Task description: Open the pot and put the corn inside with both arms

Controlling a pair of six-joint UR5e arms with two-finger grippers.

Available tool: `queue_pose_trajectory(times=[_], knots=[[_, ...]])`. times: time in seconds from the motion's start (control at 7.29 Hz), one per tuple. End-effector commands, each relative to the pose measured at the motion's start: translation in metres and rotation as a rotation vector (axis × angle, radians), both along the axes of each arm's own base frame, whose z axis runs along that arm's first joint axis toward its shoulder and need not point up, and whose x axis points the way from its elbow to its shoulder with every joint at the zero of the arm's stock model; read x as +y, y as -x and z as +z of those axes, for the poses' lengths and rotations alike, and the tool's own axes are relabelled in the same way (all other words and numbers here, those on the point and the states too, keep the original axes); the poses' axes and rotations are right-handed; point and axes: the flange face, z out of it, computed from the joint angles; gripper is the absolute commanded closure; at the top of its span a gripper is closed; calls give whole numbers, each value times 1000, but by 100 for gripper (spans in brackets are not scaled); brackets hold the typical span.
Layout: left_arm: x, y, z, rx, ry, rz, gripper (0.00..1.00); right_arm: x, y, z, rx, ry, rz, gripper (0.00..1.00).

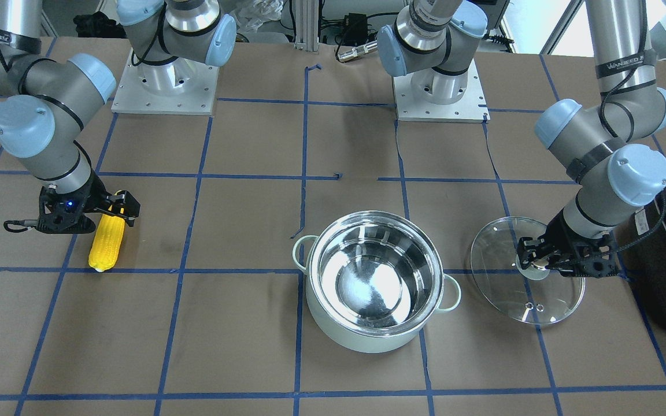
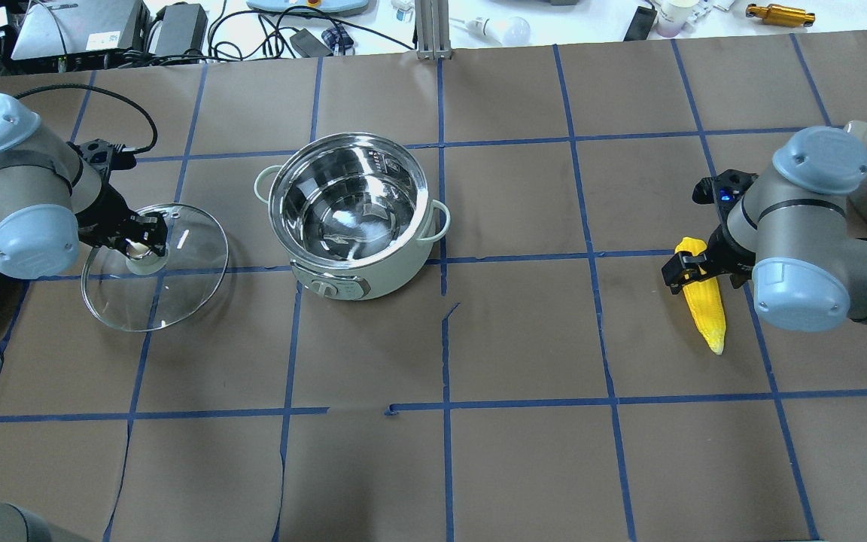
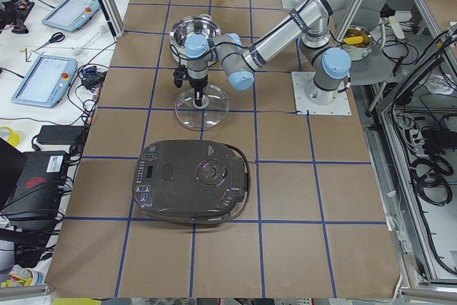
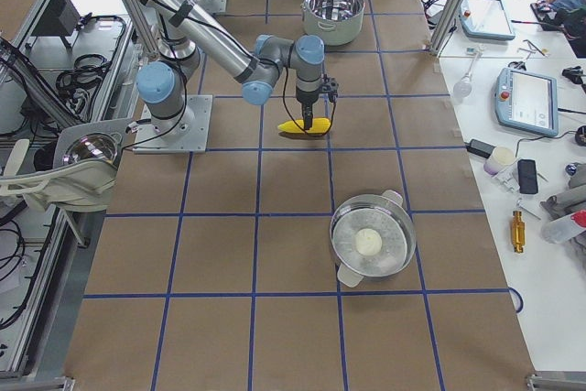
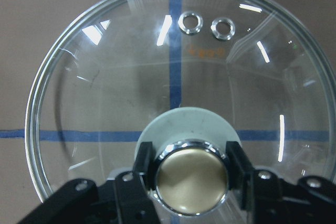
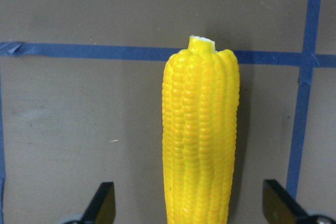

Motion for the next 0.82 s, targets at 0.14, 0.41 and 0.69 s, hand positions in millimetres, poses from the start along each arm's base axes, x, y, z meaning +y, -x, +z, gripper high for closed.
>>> queue_pose_trajectory(times=[0.14,0.41,0.69], knots=[[-3,-3,-13,4,-21,0,10,-7,4,-20,0,1,-3,57],[-14,4,29,-28,48,-7,0,-8,6,-18,13,2,-16,100],[-19,23,133,-17,39,11,0,-45,10,27,25,66,-29,100]])
